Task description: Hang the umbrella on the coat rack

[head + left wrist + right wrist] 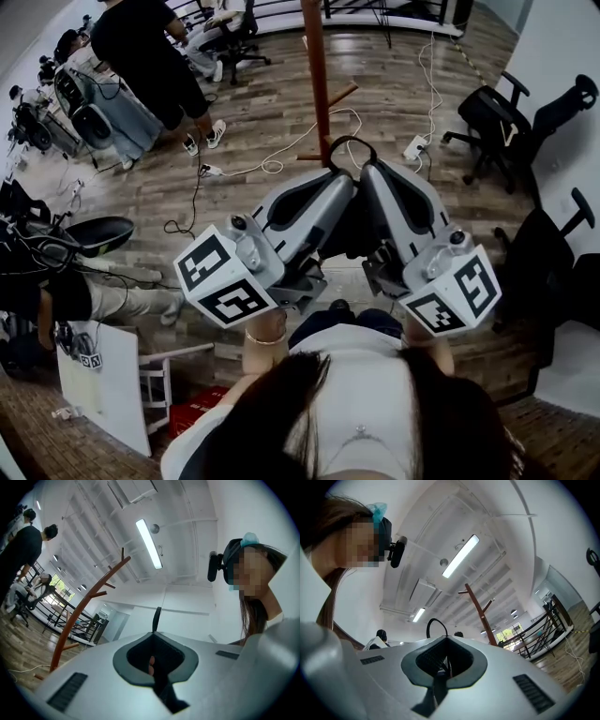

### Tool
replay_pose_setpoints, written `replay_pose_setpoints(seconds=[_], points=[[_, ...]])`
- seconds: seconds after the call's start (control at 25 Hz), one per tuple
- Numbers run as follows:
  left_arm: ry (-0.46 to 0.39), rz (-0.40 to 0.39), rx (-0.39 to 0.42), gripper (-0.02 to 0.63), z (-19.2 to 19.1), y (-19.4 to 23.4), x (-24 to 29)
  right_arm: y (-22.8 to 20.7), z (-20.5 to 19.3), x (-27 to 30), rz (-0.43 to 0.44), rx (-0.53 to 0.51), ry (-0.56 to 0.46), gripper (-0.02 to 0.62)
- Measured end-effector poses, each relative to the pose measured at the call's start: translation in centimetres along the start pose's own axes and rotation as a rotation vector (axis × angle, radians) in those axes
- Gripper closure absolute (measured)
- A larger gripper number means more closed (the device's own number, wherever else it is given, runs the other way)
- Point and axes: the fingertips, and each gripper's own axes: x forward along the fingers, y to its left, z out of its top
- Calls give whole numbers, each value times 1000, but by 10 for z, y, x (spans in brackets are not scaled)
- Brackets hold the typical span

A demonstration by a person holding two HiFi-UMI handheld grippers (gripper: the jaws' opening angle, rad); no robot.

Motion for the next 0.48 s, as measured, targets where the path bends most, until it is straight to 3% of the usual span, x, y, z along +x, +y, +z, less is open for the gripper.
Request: replay_pose_setpoints(seconds=[0.48], points=[[-1,-18,-15,595,11,21,1,-8,-4,21,-27,-6,-12,560]])
